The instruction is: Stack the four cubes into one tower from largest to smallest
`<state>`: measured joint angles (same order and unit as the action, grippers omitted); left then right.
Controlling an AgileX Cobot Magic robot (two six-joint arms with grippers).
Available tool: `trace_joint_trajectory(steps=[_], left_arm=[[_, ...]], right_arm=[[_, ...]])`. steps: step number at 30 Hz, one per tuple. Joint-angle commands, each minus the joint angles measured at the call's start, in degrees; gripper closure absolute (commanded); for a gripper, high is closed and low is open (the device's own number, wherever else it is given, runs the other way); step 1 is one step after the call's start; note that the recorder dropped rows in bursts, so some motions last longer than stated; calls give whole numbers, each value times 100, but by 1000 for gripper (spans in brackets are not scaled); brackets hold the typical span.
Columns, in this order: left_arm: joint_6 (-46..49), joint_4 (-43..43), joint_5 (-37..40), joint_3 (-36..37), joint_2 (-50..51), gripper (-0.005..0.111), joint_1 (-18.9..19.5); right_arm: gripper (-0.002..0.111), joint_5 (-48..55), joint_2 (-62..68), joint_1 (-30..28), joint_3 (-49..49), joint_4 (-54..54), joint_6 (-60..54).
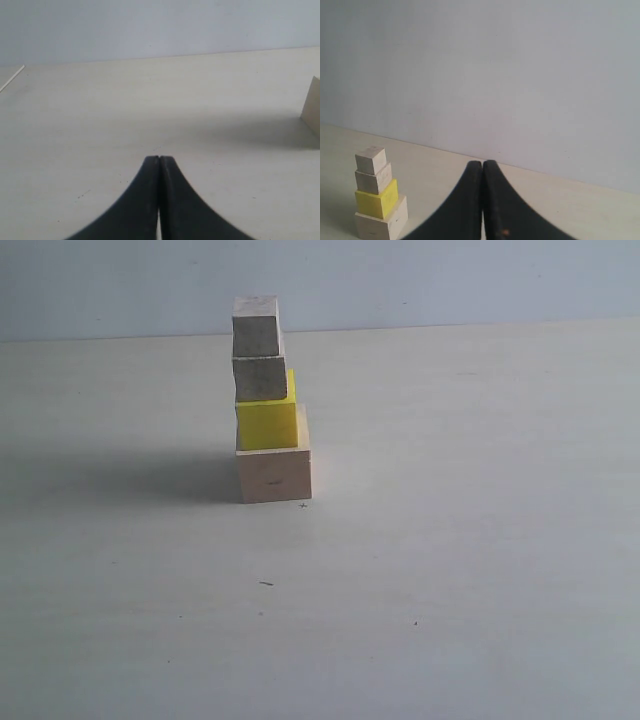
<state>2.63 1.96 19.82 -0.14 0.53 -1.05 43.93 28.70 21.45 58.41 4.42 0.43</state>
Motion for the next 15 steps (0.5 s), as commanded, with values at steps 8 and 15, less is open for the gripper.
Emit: trace_joint_trajectory(steps=[8,15], left_arm=[[-119,87,59,14,-53,107,-21],[-131,87,65,14,-53,107,-10]], right_arm=[[108,5,-25,-19,-14,13,2],[108,5,-25,-19,-14,13,2]])
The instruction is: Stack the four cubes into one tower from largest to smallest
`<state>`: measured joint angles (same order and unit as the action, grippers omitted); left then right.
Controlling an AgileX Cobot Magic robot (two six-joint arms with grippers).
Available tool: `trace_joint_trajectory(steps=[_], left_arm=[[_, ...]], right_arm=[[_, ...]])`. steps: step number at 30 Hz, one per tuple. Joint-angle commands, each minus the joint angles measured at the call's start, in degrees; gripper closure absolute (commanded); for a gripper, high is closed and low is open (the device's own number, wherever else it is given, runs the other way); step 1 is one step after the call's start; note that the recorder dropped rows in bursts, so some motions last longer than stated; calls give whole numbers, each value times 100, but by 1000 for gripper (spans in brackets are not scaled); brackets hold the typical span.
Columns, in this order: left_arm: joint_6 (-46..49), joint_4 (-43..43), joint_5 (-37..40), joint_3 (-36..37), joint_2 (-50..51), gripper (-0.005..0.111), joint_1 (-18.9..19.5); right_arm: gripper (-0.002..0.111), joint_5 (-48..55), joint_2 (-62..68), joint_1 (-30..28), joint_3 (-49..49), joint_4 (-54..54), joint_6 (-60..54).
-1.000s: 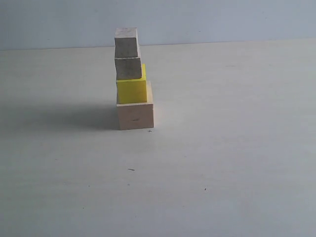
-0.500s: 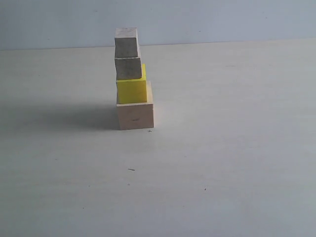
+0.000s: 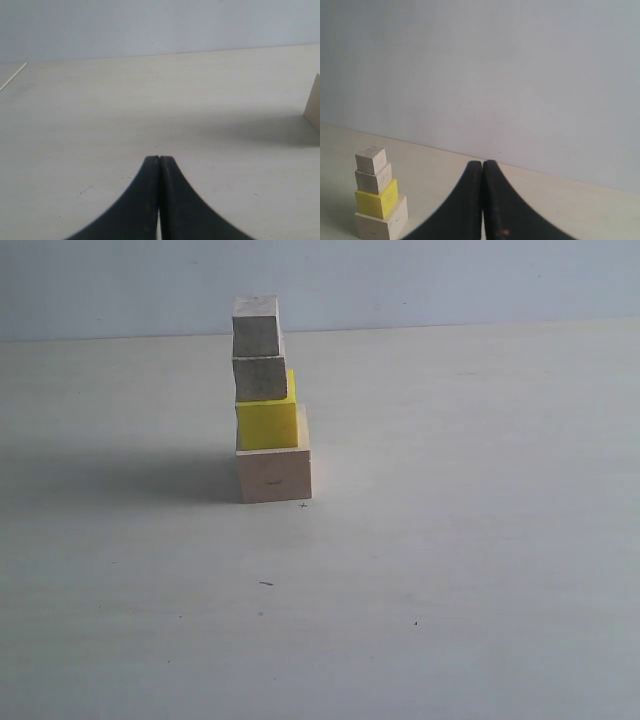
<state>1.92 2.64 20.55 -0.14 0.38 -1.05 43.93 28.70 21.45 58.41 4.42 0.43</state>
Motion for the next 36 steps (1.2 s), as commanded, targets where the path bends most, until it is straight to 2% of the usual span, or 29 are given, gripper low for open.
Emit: trace_joint_trajectory(steps=[1,24,28,31,36], left_arm=[[-60,19,-8,14,-38,107,-10],[-61,19,-4,14,-38,107,-10],[-61,19,6,14,-38,107,-10],[-61,19,6,14,-38,107,-10],[-61,19,6,14,-38,107,-10]], right_arm=[[108,5,-25,-19,-14,13,2],[108,17,-62,-59,-14,57,16],[108,-151,-244,-1041,-444,29,354],[108,-648,-434,-1642,-1029,5,496],[108,-1755,-793,-2131,-2338,5,580]])
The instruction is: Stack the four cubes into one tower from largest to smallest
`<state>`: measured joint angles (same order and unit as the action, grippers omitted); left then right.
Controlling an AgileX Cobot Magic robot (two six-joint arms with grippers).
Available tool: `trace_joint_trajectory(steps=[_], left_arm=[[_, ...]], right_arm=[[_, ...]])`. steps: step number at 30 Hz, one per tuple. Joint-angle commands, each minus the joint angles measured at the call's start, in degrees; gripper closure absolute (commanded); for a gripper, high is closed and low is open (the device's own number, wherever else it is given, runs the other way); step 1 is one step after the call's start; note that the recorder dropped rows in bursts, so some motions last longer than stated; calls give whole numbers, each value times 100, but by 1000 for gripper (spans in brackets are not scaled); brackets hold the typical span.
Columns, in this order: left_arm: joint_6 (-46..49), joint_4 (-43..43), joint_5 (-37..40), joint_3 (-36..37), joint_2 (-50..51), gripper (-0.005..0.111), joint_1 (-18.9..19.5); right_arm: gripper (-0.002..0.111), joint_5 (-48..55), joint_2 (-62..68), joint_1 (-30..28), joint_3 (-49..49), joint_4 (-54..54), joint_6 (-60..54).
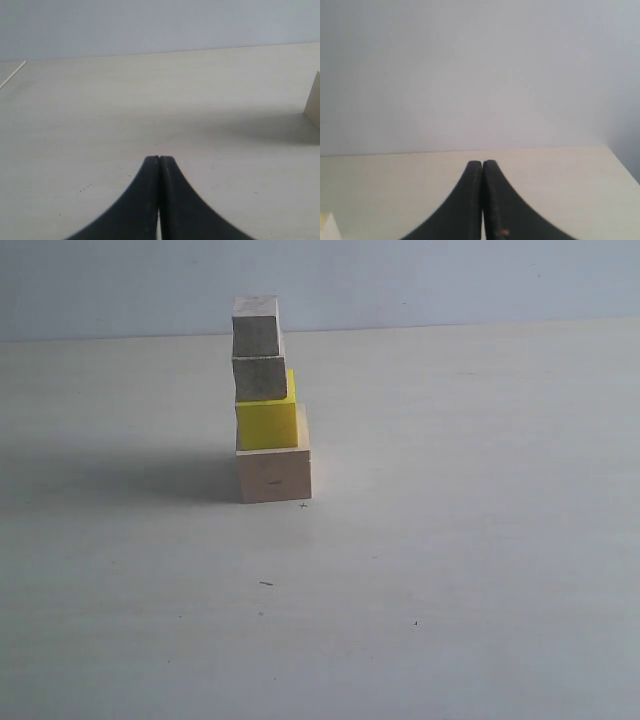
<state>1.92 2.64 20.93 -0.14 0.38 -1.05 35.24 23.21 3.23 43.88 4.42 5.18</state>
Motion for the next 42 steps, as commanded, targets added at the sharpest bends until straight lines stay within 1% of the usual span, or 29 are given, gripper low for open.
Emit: trace_joint_trajectory(steps=[1,6,8,12,17,24,26,29,35,40,42], left_arm=[[-61,19,-31,14,-38,107,-10],[-61,19,-31,14,-38,107,-10],[-61,19,-31,14,-38,107,-10],[-61,19,-31,14,-38,107,-10],[-61,19,-31,14,-38,107,-10],[-61,19,-31,14,-38,107,-10],[-61,19,-31,14,-38,107,-10],[-61,19,-31,14,-38,107,-10],[-61,19,-31,14,-38,107,-10],[-61,19,-31,14,-38,107,-10],[-61,19,-31,14,-38,107,-10]], right_arm=[[108,-1110,-330,-340,-1189,5,151],[108,-2118,-870,-367,-2586,5,251],[108,-2421,-1073,-367,-2979,5,251],[108,-2465,-1225,-367,-3509,5,251],[108,-2507,-1260,-367,-3846,5,251],[108,-2654,-1845,-367,-4388,5,251],[108,-2538,-1966,-367,-4388,-48,261],[108,-2052,-2068,-367,-4388,-131,249],[108,-1983,-2067,-367,-4388,-131,216],[108,-1872,-2055,-367,-4388,-131,-265],[108,-1872,-2055,-367,-4388,-131,-265]])
